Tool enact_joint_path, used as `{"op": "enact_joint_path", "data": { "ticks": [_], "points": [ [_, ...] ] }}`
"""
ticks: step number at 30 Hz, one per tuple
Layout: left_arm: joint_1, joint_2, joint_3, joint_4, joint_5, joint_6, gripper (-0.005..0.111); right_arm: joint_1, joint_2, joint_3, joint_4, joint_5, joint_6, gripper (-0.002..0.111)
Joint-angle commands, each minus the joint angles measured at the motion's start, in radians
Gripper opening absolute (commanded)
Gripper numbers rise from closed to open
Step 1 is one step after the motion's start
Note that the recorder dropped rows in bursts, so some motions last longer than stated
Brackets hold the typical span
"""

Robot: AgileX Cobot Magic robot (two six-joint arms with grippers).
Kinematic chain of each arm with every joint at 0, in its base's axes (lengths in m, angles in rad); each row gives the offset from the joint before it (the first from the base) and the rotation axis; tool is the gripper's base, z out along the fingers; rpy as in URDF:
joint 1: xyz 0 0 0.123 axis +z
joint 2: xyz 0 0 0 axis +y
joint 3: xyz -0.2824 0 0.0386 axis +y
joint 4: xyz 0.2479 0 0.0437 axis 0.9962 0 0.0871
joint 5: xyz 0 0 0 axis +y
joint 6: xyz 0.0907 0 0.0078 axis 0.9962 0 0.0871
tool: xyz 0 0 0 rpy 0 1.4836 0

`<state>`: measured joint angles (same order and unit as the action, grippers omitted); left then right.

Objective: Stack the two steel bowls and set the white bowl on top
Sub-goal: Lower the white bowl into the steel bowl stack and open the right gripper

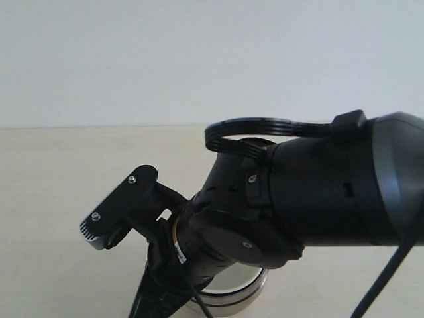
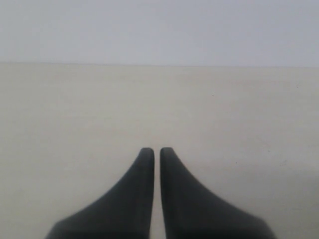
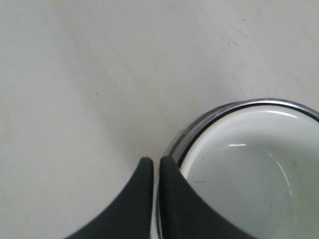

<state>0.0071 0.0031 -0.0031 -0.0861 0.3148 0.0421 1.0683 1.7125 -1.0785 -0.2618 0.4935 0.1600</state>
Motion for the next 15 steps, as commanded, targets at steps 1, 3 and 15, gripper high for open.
{"op": "enact_joint_path", "data": {
  "ticks": [1,3,15],
  "points": [
    [-0.005,-0.003,0.003,0.0,-0.008,-0.005,0.004,0.0,-0.004,0.003,-0.011,-0.114,0.006,0.0],
    [-0.005,-0.003,0.003,0.0,-0.008,-0.005,0.004,-0.001,-0.004,0.003,-0.019,-0.148,0.006,0.0],
    [-0.005,-0.003,0.003,0.0,-0.008,-0.005,0.004,-0.1,0.076,0.003,-0.089,-0.224,0.098,0.0]
  ]
}}
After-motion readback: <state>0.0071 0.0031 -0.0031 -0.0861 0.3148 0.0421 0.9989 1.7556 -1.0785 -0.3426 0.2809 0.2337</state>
